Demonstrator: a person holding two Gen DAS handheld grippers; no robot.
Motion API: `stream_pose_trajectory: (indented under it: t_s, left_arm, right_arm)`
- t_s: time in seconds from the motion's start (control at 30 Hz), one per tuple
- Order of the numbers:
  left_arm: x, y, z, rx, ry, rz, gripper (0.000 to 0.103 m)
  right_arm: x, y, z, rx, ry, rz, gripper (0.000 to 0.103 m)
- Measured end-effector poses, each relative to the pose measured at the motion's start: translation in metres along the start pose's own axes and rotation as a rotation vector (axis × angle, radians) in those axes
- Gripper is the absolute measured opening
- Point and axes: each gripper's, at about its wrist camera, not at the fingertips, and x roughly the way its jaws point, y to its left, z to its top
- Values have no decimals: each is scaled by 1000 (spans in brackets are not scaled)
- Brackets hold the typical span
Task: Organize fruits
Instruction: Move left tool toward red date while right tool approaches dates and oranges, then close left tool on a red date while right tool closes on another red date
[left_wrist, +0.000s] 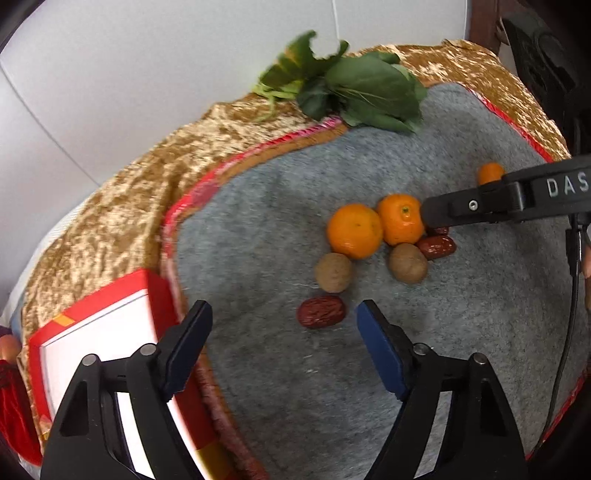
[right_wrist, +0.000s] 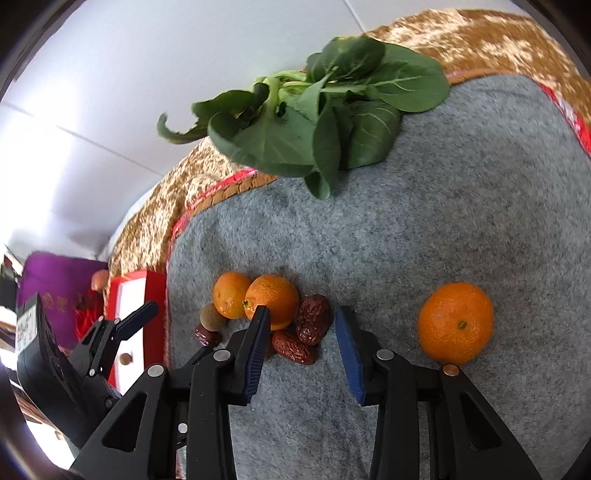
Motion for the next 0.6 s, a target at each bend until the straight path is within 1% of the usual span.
stream_pose_trajectory:
  t_s: [0.07,0.1,0.13,0.2,0.3,0.37,0.43,0.5,0.57,0.6]
  left_arm:
    - [4,-1,2,-2,10,-11,71]
    - [6,-1,3,-10,16,-28,61]
    - [8,0,5,-22,21,-54,56]
    - [12,1,6,-33,25,-82,54]
    - [17,-3,5,-6,18,-90,49]
    - [19,-5,4,-2,12,-93,48]
    - [19,-4,4,-6,2,-112,39]
    - [20,-4,3,-8,-7,-124,35]
    - [20,-7,2,2,-13,-130,30]
    - [19,-9,1,8,-17,-133,26]
  right_arm:
    - [3,4,-1,-12,12,6,33]
    - [4,4,-1,-13,16,10,31]
    - [5,5,-1,-13,19,11,31]
    - [7,5,0,-6,22,20,31]
    - [10,2,2,13,33,48,31]
    - [12,-3,4,26,41,66,32]
    - [12,-5,5,38,41,81,32]
    - [12,-8,6,52,38,97,32]
    - [13,-10,7,61,36,109,28]
    - [14,-13,7,63,43,98,14]
